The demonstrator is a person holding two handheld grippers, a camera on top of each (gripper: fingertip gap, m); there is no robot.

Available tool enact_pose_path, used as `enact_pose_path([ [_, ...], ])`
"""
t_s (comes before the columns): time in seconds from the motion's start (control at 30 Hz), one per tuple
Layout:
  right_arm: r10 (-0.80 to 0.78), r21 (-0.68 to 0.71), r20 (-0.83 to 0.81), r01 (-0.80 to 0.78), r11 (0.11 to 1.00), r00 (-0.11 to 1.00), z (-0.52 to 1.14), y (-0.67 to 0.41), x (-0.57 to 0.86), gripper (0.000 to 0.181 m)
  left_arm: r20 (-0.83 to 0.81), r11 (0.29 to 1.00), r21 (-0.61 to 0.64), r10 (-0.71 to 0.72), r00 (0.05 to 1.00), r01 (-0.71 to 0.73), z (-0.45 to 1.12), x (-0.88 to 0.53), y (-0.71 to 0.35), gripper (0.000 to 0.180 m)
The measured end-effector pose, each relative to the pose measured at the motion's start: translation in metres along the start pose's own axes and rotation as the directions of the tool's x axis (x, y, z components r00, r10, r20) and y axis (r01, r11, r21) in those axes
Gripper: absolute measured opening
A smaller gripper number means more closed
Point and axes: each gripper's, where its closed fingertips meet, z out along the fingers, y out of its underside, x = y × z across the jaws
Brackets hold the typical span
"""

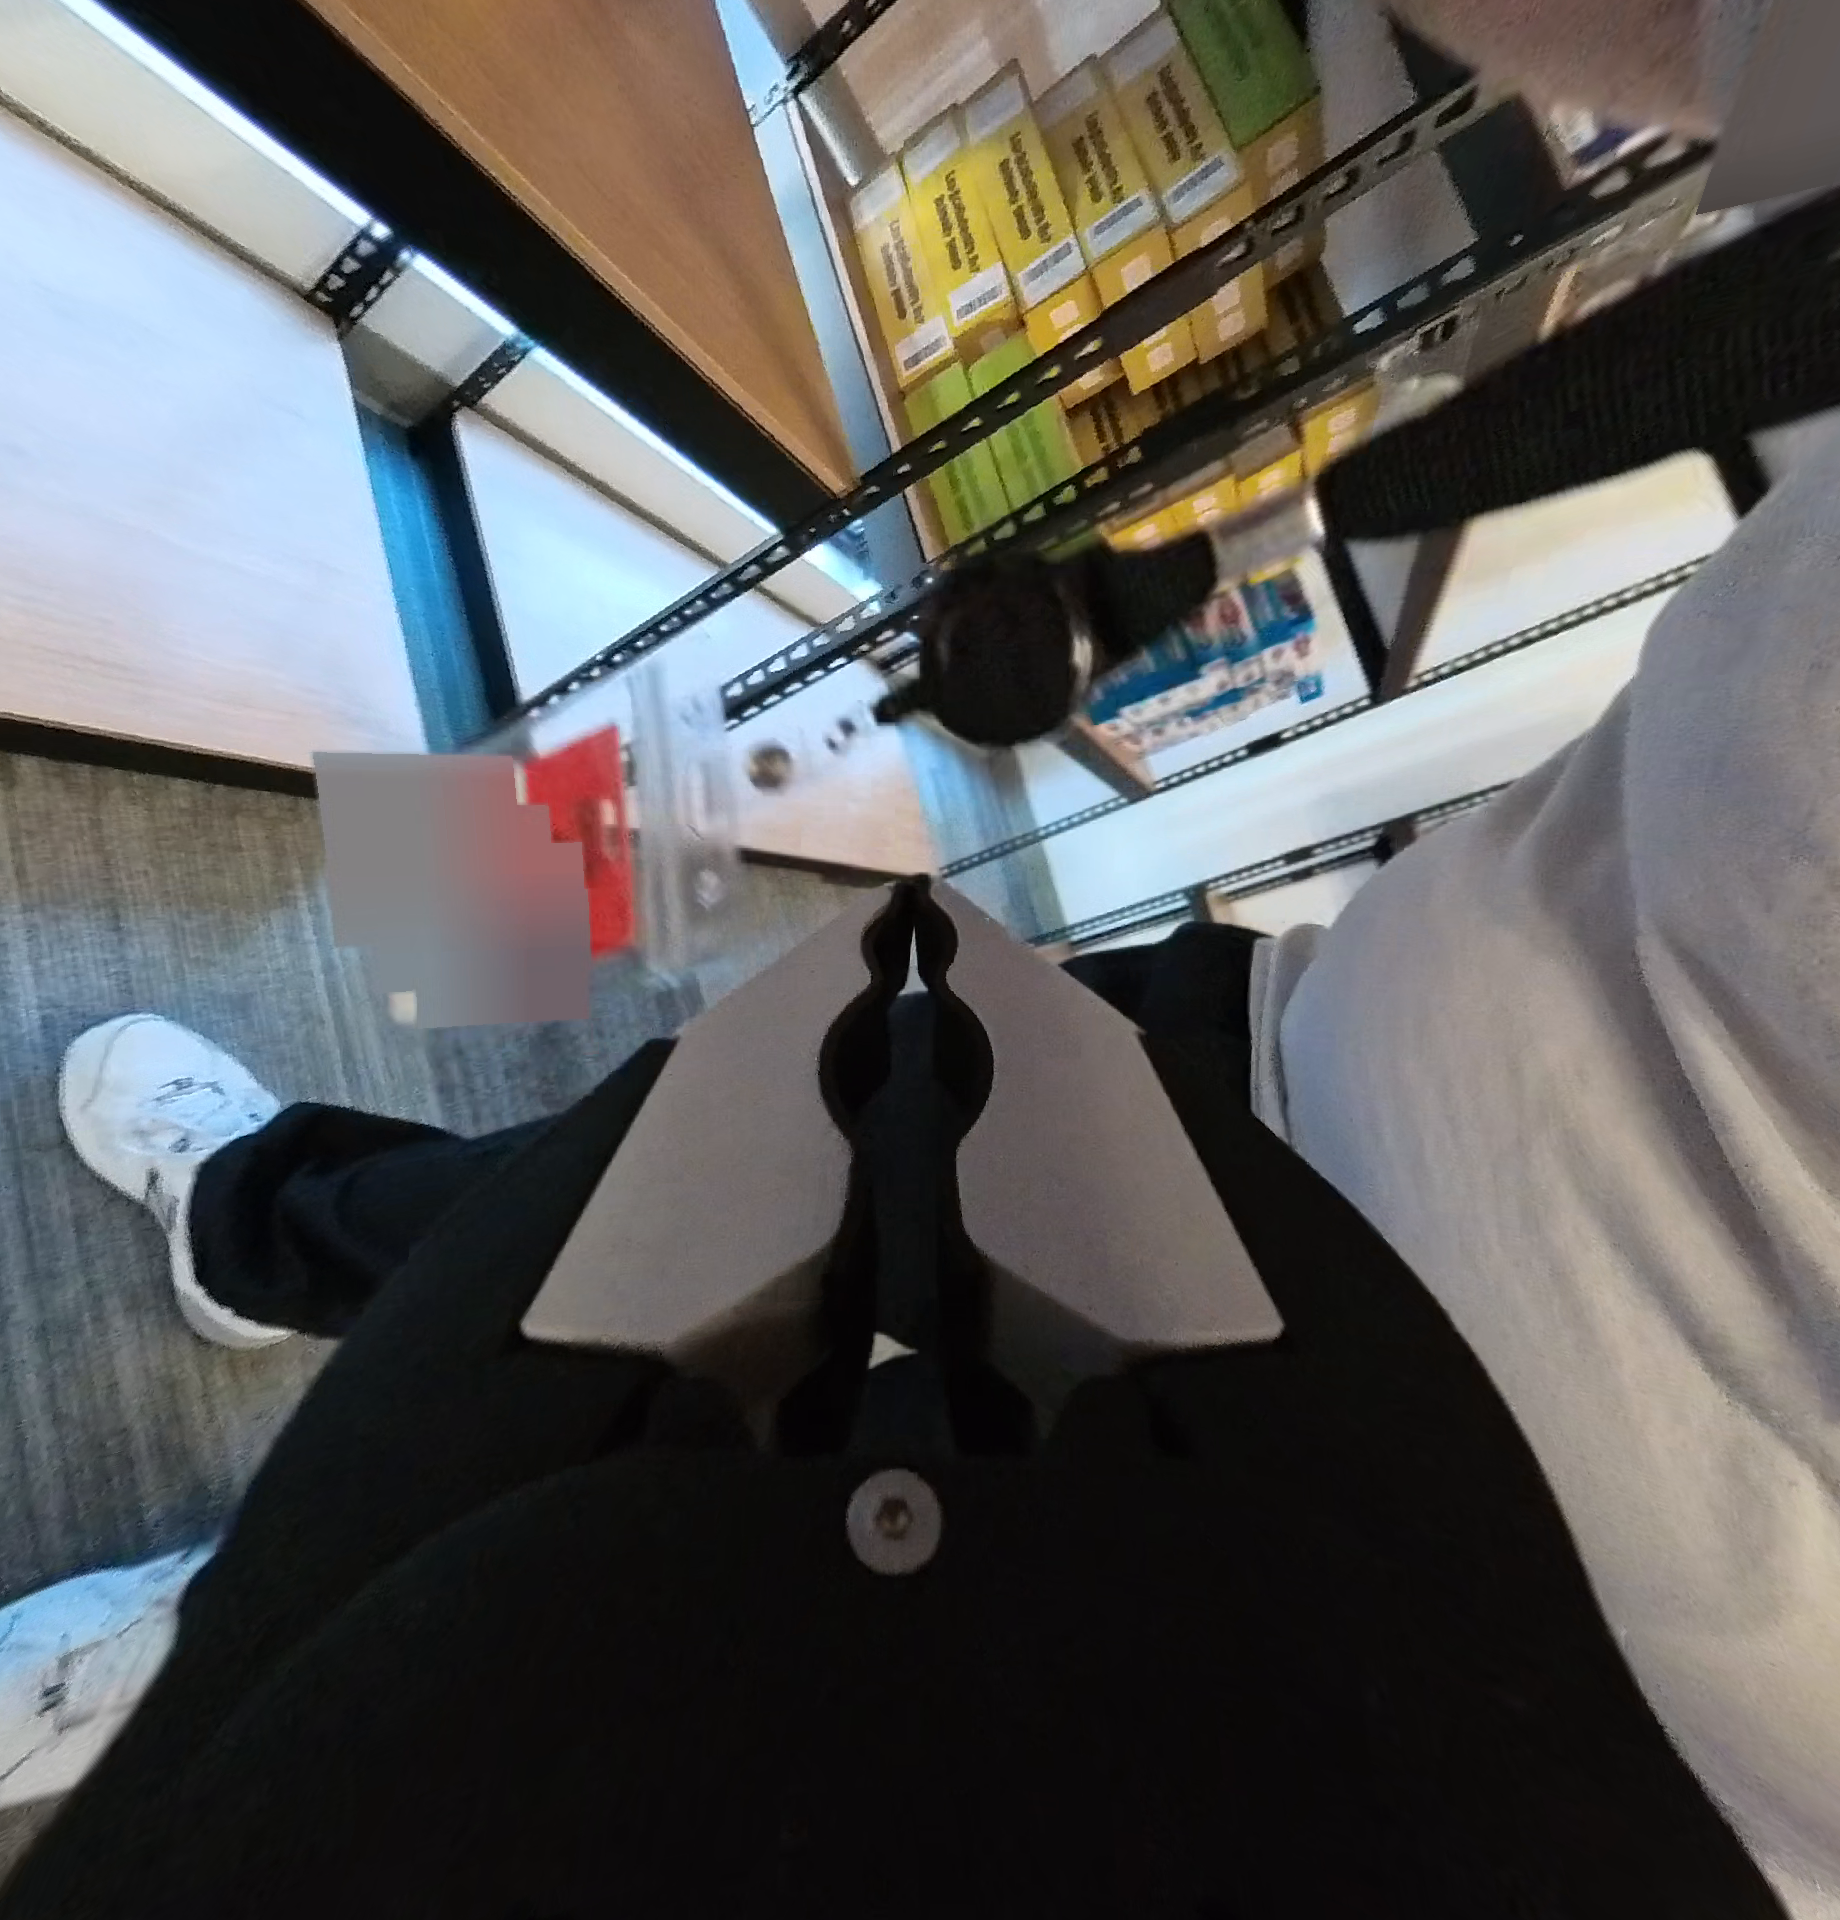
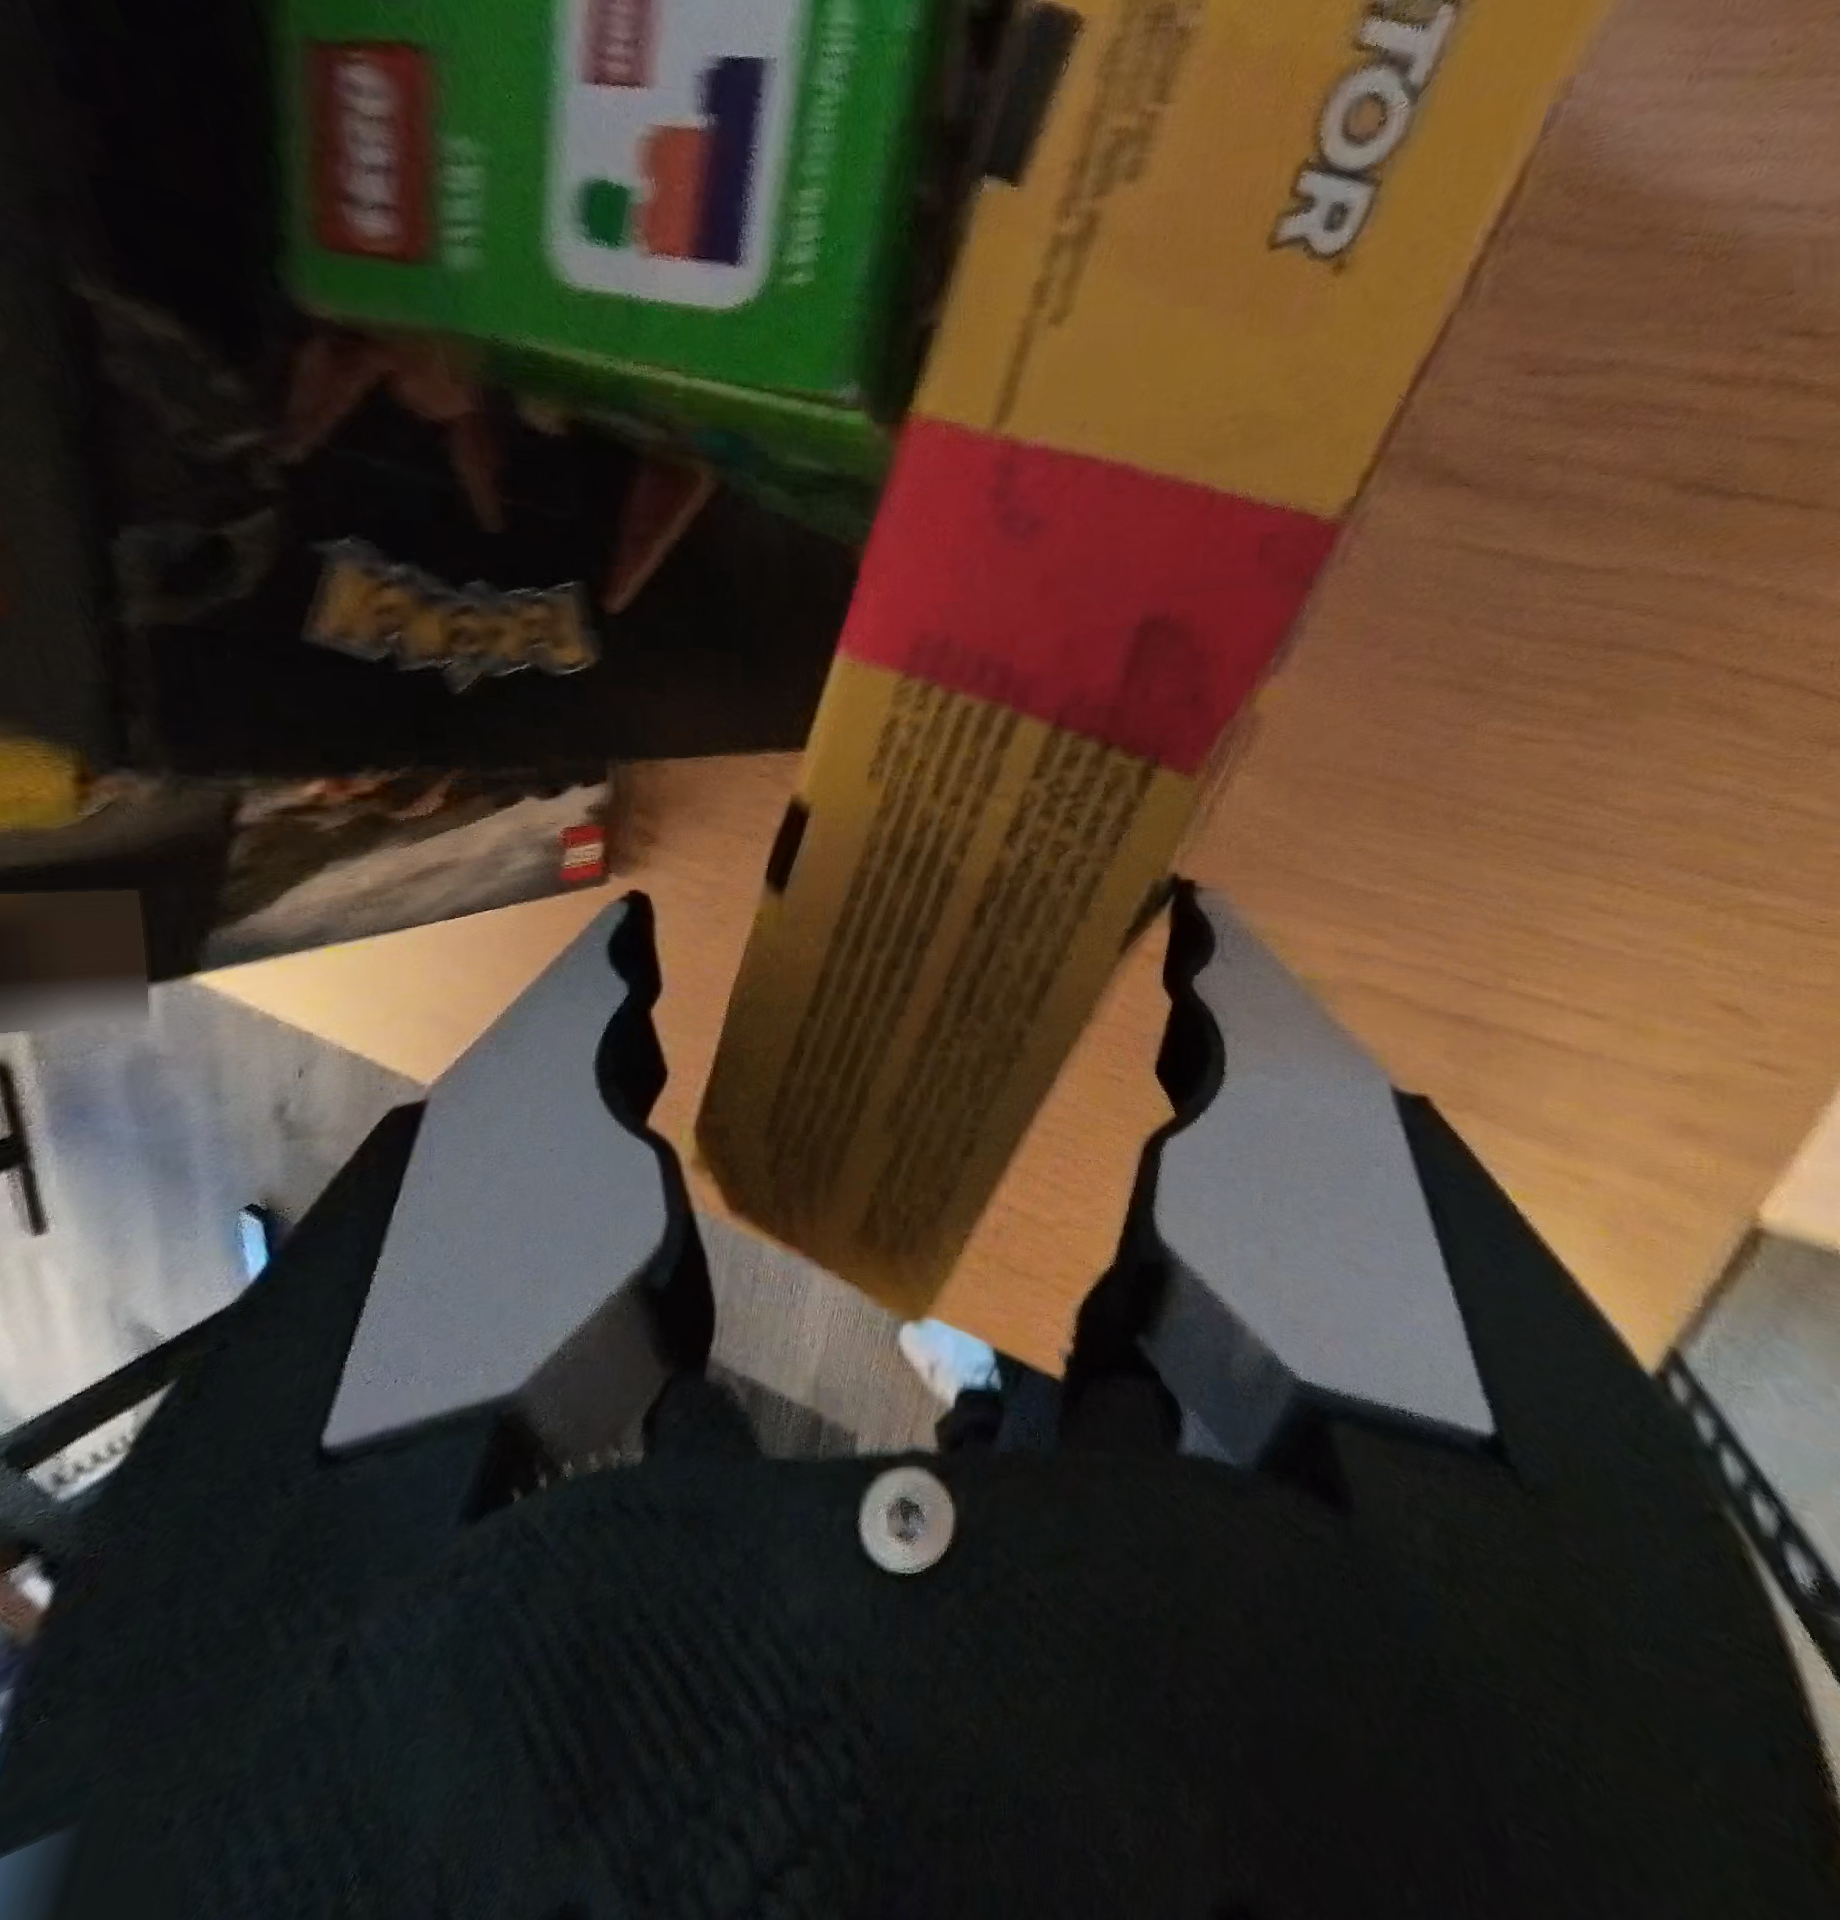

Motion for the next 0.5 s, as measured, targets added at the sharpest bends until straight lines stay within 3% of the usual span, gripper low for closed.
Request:
enact_pose_path([
  [0.1, -0.141, 0.217, 0.045, 0.128, 0.968, 0.989, -0.025, 0.001, -0.003, 0.097, -0.036, 1.000, -0.004, -0.023, 0.999, 0.023, 0.007, -0.007, 0.006, 0.000],
  [0.2, -0.380, 0.437, -0.074, 0.372, 0.819, 0.922, -0.047, 0.024, 0.001, 0.097, -0.028, 0.999, -0.035, -0.033, 0.999, 0.032, 0.006, -0.014, 0.011, 0.000],
  [0.23, -0.433, 0.462, -0.145, 0.448, 0.766, 0.890, -0.044, 0.035, 0.009, 0.104, -0.023, 0.998, -0.042, -0.037, 0.999, 0.036, 0.005, -0.016, 0.011, 0.000],
  [0.27, -0.463, 0.475, -0.238, 0.518, 0.711, 0.854, -0.037, 0.044, 0.021, 0.127, -0.018, 0.998, -0.046, -0.041, 0.999, 0.040, 0.003, -0.018, 0.011, 0.000],
  [0.3, -0.505, 0.474, -0.313, 0.593, 0.651, 0.805, -0.028, 0.054, 0.031, 0.131, -0.012, 0.998, -0.051, -0.045, 0.999, 0.045, 0.001, -0.020, 0.009, 0.000],
  [0.4, -0.646, 0.347, -0.435, 0.779, 0.522, 0.627, 0.011, 0.071, 0.054, 0.091, 0.008, 0.995, -0.079, -0.058, 0.998, 0.059, -0.005, -0.026, 0.007, 0.000],
  [0.43, -0.665, 0.330, -0.406, 0.779, 0.533, 0.627, 0.026, 0.073, 0.056, 0.080, 0.017, 0.994, -0.093, -0.059, 0.998, 0.060, -0.006, -0.029, 0.007, 0.000],
  [0.5, -0.667, 0.367, -0.323, 0.739, 0.565, 0.671, 0.050, 0.068, 0.049, 0.079, 0.031, 0.991, -0.117, -0.062, 0.998, 0.065, -0.006, -0.034, 0.007, 0.000],
])
